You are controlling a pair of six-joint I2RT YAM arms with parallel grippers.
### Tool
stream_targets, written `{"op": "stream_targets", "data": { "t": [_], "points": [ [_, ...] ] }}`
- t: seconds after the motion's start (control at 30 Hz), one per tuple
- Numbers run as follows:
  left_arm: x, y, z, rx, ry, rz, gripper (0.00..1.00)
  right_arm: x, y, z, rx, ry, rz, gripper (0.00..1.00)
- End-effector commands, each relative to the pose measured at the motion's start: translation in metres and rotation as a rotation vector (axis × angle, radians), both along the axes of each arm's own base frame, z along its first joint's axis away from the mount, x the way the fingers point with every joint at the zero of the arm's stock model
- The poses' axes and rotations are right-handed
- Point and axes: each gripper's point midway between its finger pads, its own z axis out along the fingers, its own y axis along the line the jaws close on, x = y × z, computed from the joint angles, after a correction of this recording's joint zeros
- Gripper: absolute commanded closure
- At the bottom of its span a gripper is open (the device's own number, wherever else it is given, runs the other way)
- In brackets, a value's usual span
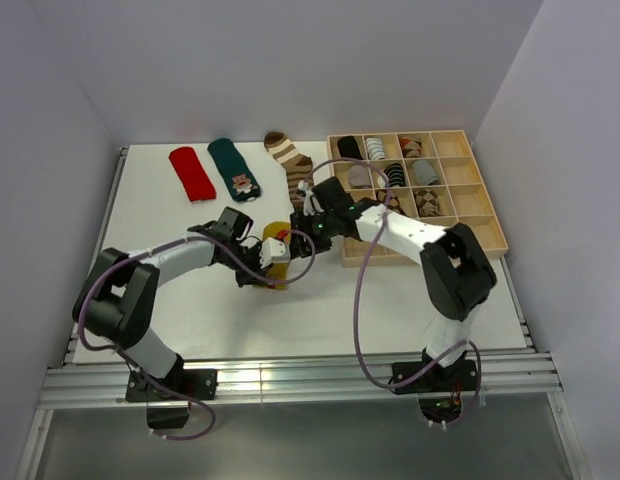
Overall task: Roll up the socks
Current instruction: Roll the sock at the center of the board.
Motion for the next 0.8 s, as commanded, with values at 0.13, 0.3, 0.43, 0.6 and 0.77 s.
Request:
{"op": "stream_targets", "data": {
  "t": [0.13,0.3,0.43,0.6,0.77],
  "points": [
    [-0.033,0.008,-0.003,0.017,0.444,-0.009,0.99,0.035,-0.052,0.031,-0.012,-0.275,-0.307,0.46],
    [-0.028,0.006,-0.007,0.035,0.645,0.019,1.0,0.015,-0.055,0.035,0.027,-0.379,-0.23,0.46],
    [-0.032,0.006,-0.006,0.006,0.786,0.023,1.0,-0.012,-0.032,0.032,-0.015,-0.496,-0.057,0.46],
    [-0.034,0.006,-0.014,-0.005,0.898,0.015,0.99,-0.041,0.008,0.024,-0.052,-0.621,0.134,0.45],
    [-0.04,0.015,-0.02,0.02,1.005,0.035,1.0,-0.051,0.037,0.012,-0.088,-0.677,0.242,0.43]
  ]
}}
